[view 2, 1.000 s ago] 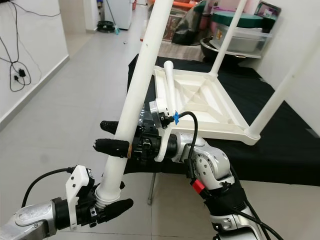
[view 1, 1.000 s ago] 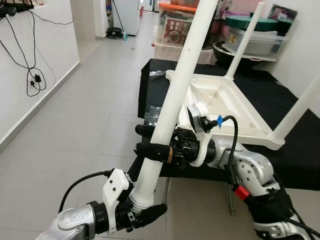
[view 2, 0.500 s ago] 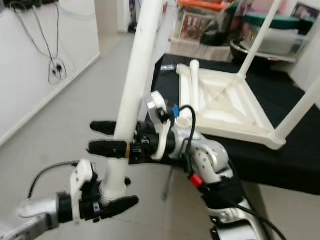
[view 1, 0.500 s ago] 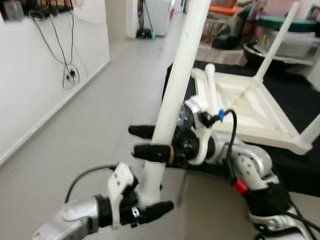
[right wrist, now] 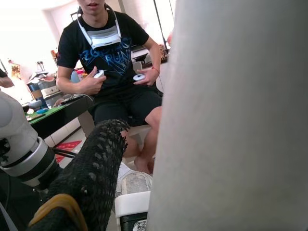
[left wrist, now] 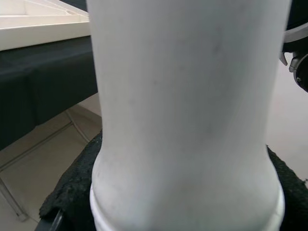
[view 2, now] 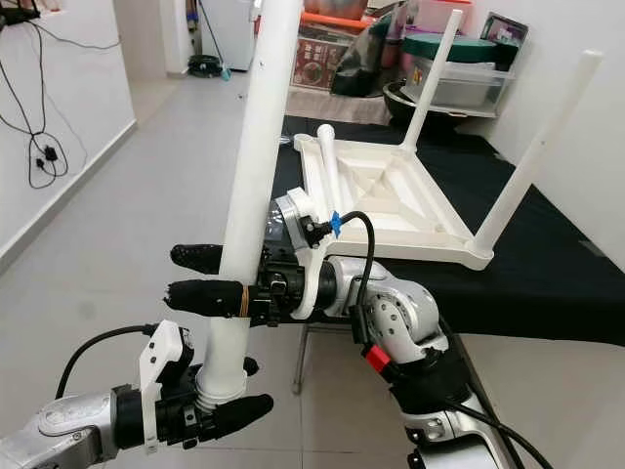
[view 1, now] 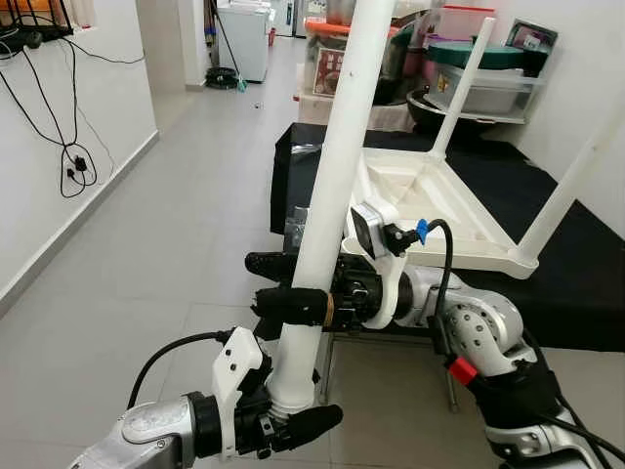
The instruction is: Building children table
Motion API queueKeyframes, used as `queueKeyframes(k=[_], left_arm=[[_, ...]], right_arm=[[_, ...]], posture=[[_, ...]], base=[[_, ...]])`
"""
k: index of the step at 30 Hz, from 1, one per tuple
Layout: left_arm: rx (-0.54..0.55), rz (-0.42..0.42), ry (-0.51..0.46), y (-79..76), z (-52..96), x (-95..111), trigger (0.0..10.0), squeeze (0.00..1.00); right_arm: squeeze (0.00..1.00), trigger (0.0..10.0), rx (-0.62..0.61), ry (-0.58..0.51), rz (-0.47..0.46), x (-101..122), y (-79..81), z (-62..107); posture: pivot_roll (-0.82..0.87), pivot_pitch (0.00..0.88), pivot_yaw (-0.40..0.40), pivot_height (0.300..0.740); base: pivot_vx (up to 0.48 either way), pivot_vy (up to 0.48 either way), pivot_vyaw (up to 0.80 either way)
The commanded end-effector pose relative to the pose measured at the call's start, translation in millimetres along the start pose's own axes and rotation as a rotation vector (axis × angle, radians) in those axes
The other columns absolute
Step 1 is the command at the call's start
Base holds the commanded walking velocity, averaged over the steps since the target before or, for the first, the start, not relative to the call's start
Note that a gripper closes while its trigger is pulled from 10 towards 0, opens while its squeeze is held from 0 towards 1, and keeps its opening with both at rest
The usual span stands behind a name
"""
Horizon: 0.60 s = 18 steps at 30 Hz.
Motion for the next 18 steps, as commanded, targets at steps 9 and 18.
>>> queueKeyframes(k=[9, 18], left_arm=[[-0.032, 0.017, 0.009, -4.7, -2.8, -1.3, 10.0, 0.0], [-0.018, 0.028, 0.04, -2.2, 0.0, -6.9, 10.0, 0.0]], right_arm=[[0.0, 0.0, 0.017, 0.027, -0.015, -1.0, 0.3, -8.4], [0.0, 0.0, 0.022, 0.038, -0.016, -2.5, 1.9, -7.4]], posture=[[0.09, 0.049, -0.11, 0.74], [0.09, 0.049, -0.11, 0.74]], base=[[0.0, 0.0, 0.0], [0.0, 0.0, 0.0]])
Point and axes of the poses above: a point about 5 cm out from each wrist's last joint towards the gripper, its own z axis pointing back from the gripper into the wrist, its own x axis along the axis of the wrist's last joint, y = z × x, the point moved 2 cm from there along -z, pointing out of the wrist towards the gripper, and after that the axes turned 10 degrees about -z, right-handed, at the moved point
